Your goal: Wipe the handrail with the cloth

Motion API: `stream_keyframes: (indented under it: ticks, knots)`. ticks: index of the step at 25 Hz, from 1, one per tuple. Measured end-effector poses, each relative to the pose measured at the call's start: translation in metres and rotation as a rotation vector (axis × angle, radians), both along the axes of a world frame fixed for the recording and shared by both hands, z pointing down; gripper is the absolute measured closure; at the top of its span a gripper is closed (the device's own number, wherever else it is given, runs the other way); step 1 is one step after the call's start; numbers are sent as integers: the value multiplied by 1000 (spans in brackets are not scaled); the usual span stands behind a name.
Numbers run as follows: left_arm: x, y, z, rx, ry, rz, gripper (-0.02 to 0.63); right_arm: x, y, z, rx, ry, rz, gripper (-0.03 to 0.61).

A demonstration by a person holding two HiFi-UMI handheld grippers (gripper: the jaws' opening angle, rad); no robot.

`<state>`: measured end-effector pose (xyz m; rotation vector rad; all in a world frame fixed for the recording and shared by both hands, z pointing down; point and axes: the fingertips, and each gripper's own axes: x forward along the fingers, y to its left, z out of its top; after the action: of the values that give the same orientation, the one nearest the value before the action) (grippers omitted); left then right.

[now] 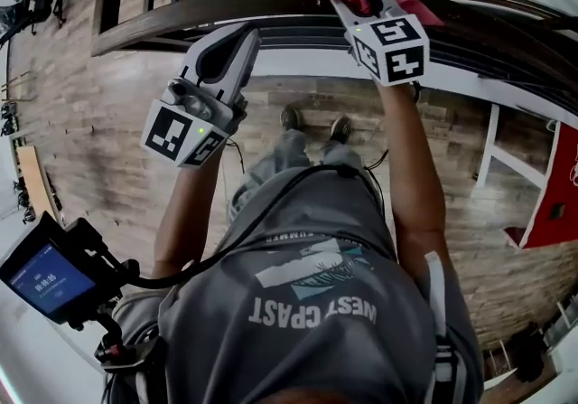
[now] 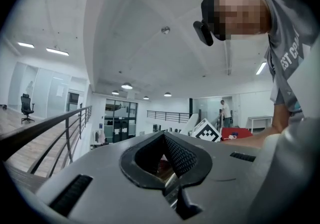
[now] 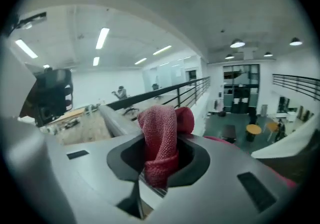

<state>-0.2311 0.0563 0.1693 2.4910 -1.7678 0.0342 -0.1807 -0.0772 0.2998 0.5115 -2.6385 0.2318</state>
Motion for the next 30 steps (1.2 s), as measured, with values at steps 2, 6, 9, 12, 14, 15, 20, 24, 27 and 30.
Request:
stream_keyframes:
  ticks: [2,6,9,12,14,15,20,24,27,30]
  knots:
    - [-6,3,-2,6,-11,-10,607,60,-41,0,1,-32,185,508]
    - [-23,19,-1,16,-35,-61,607,144,-86,16,-7,-12,394,508]
    - [-45,46,10,20,-22,-73,607,79,-38,23,-11,12,283,508]
    - [-121,80,12,38,5,-45,607,-71,40,22,23,54,129,508]
    - [-189,102,10,47,30,-15,607,-176,88,18,28,60,44,508]
    - [-220,112,9,50,41,0,607,-219,107,17,15,54,13,508]
    - [-344,165,2,66,49,17,607,-258,107,4,-16,22,201,508]
    - [-407,188,5,61,68,4,607,-186,72,6,-16,63,532,508]
    - [-425,186,12,49,78,21,607,-243,88,14,-25,72,459,508]
    - [-422,181,15,40,86,53,607,-350,133,20,12,133,258,508]
